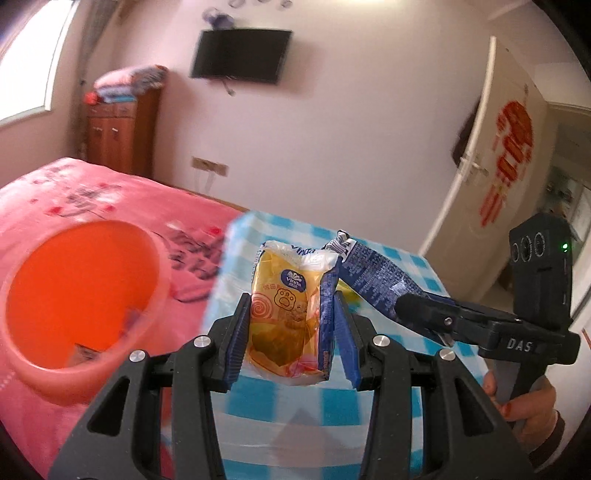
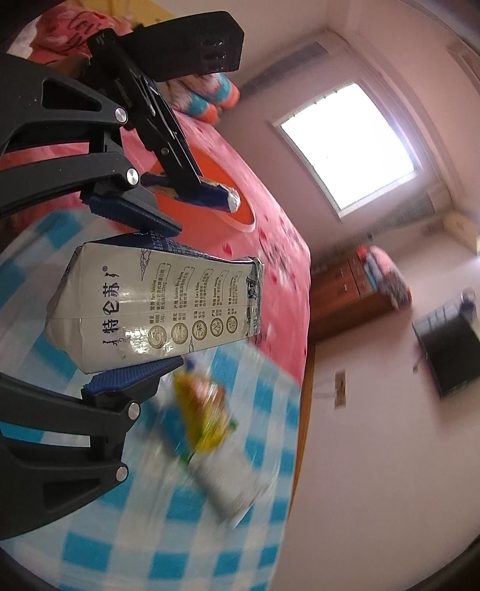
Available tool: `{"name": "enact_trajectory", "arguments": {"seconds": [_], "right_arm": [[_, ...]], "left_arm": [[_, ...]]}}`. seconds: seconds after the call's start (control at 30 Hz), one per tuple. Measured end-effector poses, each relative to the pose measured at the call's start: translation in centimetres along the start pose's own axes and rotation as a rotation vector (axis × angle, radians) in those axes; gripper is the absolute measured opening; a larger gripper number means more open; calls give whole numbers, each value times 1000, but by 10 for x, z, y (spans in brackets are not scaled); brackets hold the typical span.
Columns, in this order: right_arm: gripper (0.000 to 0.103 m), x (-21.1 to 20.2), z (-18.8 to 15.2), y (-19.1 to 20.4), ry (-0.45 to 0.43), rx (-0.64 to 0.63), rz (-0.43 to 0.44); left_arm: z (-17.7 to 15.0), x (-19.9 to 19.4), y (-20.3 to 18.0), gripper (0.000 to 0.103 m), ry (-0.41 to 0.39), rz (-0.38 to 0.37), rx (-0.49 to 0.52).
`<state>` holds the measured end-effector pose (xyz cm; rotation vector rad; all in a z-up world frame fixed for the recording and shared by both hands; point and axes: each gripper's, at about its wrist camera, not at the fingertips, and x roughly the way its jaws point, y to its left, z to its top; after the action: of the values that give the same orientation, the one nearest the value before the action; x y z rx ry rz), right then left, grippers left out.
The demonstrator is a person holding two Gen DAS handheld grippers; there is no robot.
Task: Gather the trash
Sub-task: 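Carry the cake packet and white packet over the orange bucket and release both, then withdraw both open grippers from the bucket back over the table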
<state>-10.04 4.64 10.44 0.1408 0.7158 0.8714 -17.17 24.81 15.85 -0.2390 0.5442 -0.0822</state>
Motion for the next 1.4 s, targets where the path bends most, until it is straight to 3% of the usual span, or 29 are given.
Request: {"name": "enact_trajectory", "arguments": {"seconds": [0.33,0.6,0.7,0.73,0.77,0.83,0.93,1.4], "right_arm": [[65,72,38,91,55,-172,126],[65,124,55,119,99,-200,158],[66,141,57,117,114,-191,166],[67,146,58,116,119,-173,174],[69,150,60,115,120,-156,170],[81,154,61,112,118,-126,182],[88,149,60,103,96,-91,180],[92,105,43,62,13,-8,74]], "left_arm": [[11,-24,77,45,-61,156,-97],[10,-15,128,46,-57,233,-197],[6,-9,139,54,-45,273,-228],[4,-9,141,61,-41,283,-238],[2,-8,144,72,-36,297,-252],[-1,-7,149,80,-33,320,-269],[-4,-10,154,89,-42,347,-289],[2,-17,140,96,-60,448,-209]]}}
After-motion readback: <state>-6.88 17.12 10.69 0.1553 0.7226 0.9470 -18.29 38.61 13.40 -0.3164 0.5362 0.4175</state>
